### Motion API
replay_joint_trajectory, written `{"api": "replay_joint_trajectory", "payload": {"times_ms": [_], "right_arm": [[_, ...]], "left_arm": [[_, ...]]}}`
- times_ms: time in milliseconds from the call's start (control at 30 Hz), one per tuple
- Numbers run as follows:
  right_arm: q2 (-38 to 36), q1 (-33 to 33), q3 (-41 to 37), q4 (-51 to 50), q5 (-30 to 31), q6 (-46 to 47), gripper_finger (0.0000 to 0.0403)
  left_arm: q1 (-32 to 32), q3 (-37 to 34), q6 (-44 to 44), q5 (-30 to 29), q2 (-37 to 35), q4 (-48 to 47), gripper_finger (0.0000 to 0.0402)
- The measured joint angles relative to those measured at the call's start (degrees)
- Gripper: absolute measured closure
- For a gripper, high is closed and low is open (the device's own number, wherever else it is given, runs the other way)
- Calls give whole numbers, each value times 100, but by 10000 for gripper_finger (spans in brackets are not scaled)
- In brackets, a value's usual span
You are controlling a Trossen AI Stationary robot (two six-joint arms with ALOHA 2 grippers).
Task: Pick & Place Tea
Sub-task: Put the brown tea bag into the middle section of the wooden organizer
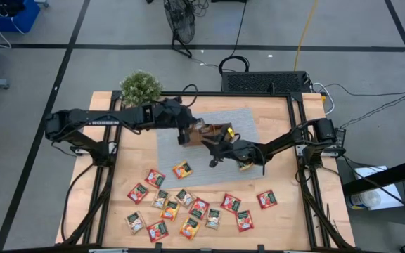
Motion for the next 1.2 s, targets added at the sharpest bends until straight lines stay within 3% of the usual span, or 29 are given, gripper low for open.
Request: {"api": "replay_joint_trajectory", "payload": {"times_ms": [133,267,400,533,767,1200], "right_arm": [[-331,-50,-9,-776,8,803,308],[-1235,-170,-9,-2201,-10,1637,308],[-2023,-242,-190,-3328,-7,2242,314],[-2553,-252,-851,-3118,-15,2492,318],[-3187,-252,-2013,-1414,20,2087,321],[-3578,-252,-2444,-1220,21,2103,326]], "left_arm": [[-17,0,337,46,36,-32,399],[-15,-6,577,330,379,-51,400],[3,2,1112,540,763,505,400],[85,-2,1445,815,1199,854,401],[173,0,2282,784,1523,1055,401],[296,1,2348,787,1664,1168,401]]}}
